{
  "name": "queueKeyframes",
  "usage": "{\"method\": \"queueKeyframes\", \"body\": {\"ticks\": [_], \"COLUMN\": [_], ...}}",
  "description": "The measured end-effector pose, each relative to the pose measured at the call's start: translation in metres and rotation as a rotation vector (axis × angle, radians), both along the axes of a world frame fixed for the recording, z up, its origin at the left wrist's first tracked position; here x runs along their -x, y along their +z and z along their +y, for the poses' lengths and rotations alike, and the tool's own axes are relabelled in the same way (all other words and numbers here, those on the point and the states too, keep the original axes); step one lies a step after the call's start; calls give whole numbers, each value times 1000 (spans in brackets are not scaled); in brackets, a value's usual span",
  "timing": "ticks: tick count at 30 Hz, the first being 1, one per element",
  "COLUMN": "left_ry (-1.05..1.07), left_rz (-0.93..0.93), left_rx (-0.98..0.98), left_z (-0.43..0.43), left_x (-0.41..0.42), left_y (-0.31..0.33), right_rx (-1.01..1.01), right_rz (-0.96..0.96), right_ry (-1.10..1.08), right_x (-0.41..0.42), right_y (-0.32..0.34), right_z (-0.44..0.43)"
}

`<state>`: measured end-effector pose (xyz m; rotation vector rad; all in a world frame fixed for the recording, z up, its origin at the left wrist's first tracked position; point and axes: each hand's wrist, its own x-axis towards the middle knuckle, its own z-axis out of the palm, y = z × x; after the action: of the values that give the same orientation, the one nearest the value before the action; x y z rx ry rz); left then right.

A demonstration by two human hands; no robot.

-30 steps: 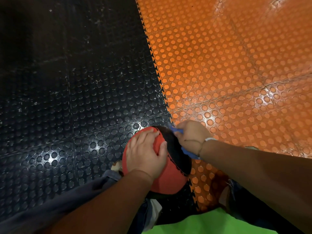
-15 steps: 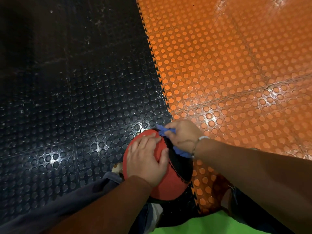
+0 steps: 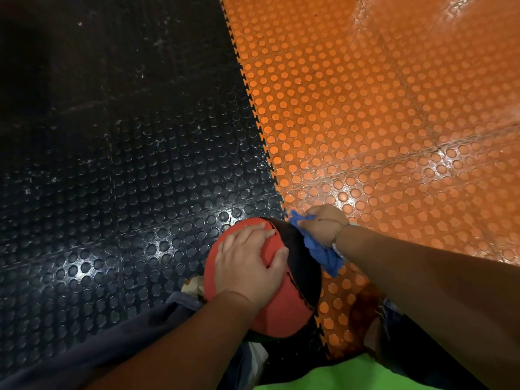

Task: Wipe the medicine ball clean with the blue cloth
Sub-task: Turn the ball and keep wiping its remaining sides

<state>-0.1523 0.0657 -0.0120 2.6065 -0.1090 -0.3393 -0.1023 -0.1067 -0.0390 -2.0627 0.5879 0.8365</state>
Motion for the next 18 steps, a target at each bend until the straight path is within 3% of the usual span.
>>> {"method": "queueKeyframes", "body": {"ticks": [2, 4, 6, 8, 10, 13, 18], "left_ry": [217, 508, 748, 888, 967, 962, 864], "left_rz": [139, 323, 637, 944, 990, 1013, 1097], "left_rx": [144, 147, 187, 433, 560, 514, 468], "left_z": [-1, 20, 41, 52, 64, 82, 76], "left_x": [-18, -38, -49, -47, -41, -35, -37], "left_y": [11, 4, 4, 7, 0, -17, -20], "right_rx": [-187, -374, -522, -519, -558, -654, -688], "right_rz": [86, 218, 308, 396, 500, 580, 424], "right_ry": [-178, -365, -508, -468, -387, -453, -652], "right_x": [-3, 3, 11, 23, 35, 48, 63], "right_y": [-4, -6, -8, -18, -19, -20, -26], "right_z": [-14, -28, -34, -36, -28, -13, 1]}}
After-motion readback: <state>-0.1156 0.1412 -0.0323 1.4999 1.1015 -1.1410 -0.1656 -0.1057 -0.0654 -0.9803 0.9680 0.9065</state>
